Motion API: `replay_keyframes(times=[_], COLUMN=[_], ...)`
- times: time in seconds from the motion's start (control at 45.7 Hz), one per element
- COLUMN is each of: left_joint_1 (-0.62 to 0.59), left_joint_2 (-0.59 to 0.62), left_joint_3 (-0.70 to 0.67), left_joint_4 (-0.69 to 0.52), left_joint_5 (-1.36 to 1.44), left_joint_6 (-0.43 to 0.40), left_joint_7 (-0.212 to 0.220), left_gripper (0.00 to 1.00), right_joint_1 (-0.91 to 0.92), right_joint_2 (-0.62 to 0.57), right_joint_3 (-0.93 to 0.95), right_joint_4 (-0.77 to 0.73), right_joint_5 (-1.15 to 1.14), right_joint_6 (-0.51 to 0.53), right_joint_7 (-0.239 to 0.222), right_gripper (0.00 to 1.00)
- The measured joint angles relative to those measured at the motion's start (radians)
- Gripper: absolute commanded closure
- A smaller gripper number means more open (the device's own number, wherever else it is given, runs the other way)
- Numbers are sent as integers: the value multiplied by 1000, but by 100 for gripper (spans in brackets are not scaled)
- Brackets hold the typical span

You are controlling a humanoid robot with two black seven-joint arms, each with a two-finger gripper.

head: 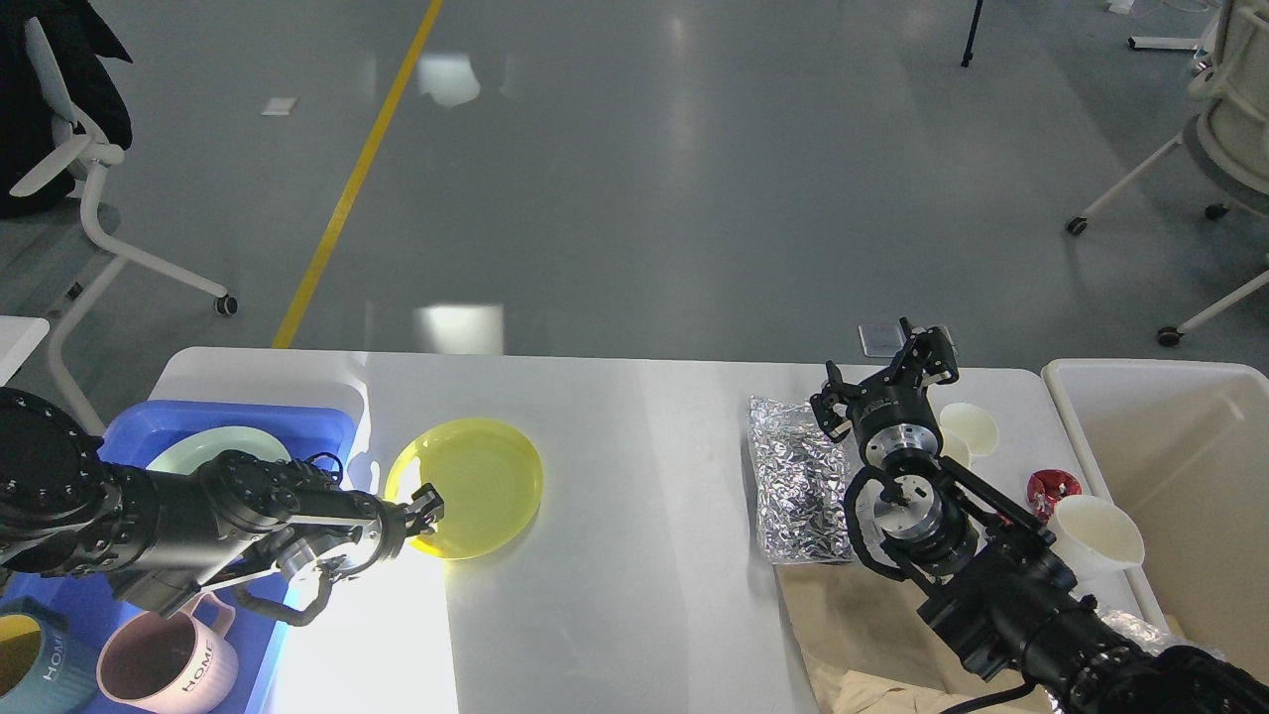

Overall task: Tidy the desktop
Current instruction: 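Move the left gripper to the yellow plate edge and grasp it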

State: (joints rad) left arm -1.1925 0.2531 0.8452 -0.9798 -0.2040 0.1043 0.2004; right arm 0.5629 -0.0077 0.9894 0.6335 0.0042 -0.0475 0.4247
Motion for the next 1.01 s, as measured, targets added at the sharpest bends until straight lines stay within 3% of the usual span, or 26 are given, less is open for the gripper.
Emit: replay_keyframes(times=[0.635, 1.007], left_joint_1=[-4, -8], left_joint_2=[3, 3], left_joint_3=[0, -1], left_joint_4=[-7, -8], left_joint_5=[0, 0], left_joint_6=[-9, -31], left_joint_7=[7, 22], left_gripper=[99, 100], right_joint_1=[0, 0], right_joint_2=[0, 0], right_joint_3=[0, 0], right_joint_4=[-1, -1], right_joint_5=[0, 0], right_joint_6=[0, 0], right_joint_7=[-1, 0], right_gripper=[0, 0])
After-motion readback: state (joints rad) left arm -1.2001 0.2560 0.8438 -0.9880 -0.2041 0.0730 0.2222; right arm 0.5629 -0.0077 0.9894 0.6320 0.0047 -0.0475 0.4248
